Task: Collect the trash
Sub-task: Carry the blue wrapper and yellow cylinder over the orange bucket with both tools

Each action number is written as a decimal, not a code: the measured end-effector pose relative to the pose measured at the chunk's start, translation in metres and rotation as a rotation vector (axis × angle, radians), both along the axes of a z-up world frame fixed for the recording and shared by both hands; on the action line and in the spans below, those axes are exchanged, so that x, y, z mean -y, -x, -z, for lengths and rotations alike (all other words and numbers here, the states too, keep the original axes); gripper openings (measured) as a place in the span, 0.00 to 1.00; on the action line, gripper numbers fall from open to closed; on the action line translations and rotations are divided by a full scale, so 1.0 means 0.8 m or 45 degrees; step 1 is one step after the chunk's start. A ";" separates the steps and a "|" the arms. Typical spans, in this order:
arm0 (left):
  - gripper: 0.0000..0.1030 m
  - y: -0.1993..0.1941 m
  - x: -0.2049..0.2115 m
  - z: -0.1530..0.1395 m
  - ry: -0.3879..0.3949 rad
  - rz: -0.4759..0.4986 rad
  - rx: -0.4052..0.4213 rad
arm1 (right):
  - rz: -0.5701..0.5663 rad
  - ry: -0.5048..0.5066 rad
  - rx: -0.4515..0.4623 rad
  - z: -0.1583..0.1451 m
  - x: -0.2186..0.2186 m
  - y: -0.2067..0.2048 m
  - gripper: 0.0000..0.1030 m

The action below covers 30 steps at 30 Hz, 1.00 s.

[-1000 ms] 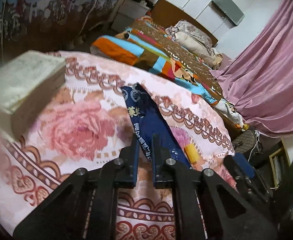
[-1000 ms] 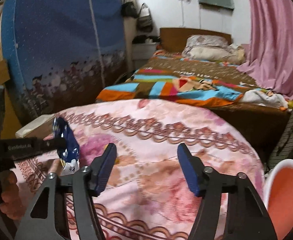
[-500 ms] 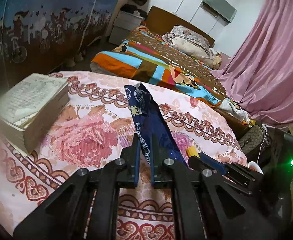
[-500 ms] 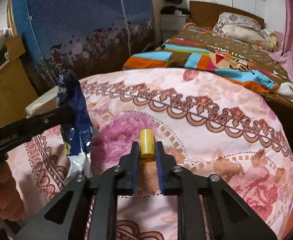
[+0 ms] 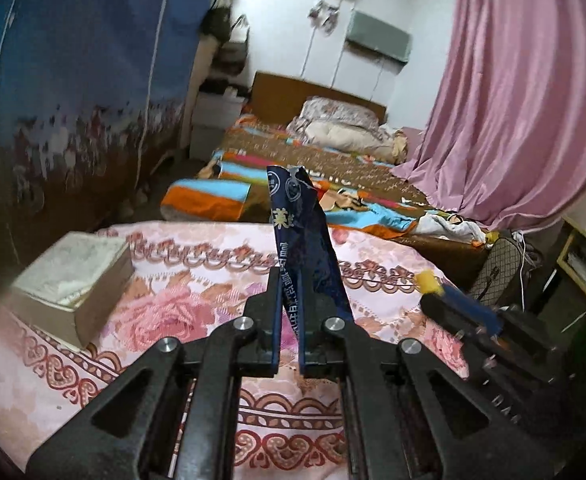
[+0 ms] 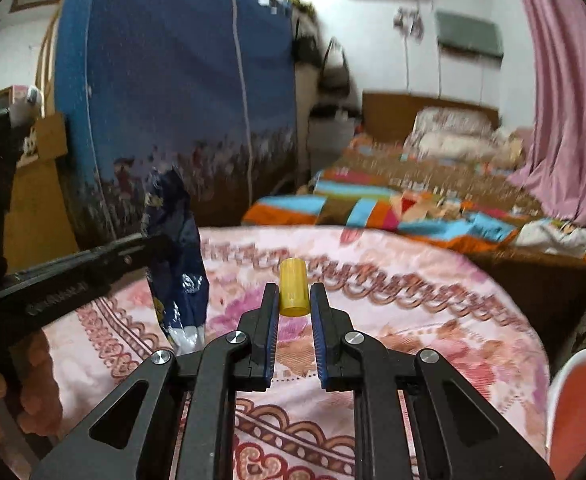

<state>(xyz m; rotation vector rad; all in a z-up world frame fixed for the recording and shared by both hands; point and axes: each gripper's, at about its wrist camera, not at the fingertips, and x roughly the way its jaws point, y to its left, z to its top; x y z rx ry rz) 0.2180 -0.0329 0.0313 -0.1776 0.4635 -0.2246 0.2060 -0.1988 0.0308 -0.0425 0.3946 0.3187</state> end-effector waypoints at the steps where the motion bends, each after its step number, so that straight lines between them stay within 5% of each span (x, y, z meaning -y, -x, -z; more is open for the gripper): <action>1: 0.00 0.002 0.001 -0.002 -0.011 0.003 0.016 | 0.006 0.002 0.039 -0.004 0.000 0.006 0.13; 22: 0.00 0.052 0.014 -0.022 -0.030 0.003 0.269 | 0.146 -0.046 0.432 -0.028 0.016 0.067 0.13; 30: 0.00 0.083 0.032 -0.032 -0.091 0.017 0.432 | 0.211 -0.073 0.477 -0.038 0.037 0.092 0.13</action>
